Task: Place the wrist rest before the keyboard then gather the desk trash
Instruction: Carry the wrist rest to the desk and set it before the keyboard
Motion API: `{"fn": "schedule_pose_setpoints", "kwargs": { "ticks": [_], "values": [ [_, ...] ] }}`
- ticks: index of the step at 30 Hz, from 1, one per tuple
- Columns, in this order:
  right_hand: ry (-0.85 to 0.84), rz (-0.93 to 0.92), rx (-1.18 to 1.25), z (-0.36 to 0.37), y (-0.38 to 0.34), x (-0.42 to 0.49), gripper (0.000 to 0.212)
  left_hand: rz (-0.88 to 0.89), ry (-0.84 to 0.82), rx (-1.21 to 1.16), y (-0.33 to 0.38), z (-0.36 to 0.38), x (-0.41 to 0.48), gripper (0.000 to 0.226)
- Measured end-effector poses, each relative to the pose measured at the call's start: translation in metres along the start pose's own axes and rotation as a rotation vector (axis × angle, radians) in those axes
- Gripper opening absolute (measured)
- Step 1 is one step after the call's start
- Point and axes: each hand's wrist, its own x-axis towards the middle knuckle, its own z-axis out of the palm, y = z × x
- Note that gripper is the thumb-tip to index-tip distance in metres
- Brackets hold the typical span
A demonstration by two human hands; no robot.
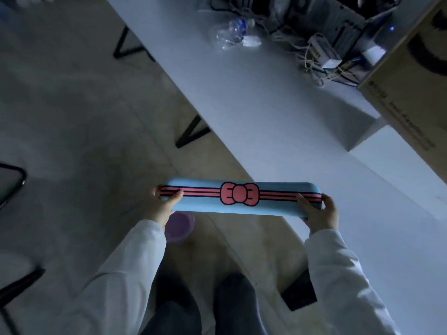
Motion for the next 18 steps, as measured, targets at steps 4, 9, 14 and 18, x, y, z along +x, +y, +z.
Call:
{"fn": "schedule_pose_setpoints", "kwargs": {
  "ticks": [4, 9, 14, 18],
  "values": [
    [-0.016, -0.055, -0.142, 0.057, 0.004, -0.031, 0.029, -0.03, -0.008, -0.054, 0.009, -0.073, 0.019, 0.062],
    [-0.043, -0.077, -0.18, 0.126, -0.001, -0.07, 0.03, 0.023, 0.046, -0.09, 0.022, -0.143, 0.045, 0.041],
    [-0.104, -0.063, -0.18, 0.18, -0.01, -0.089, 0.041, 0.023, 0.111, -0.121, 0.032, -0.187, 0.062, 0.05],
    [-0.147, -0.058, -0.15, 0.216, -0.017, -0.089, 0.046, -0.004, 0.126, -0.158, 0.036, -0.208, 0.084, 0.053]
  ]
}}
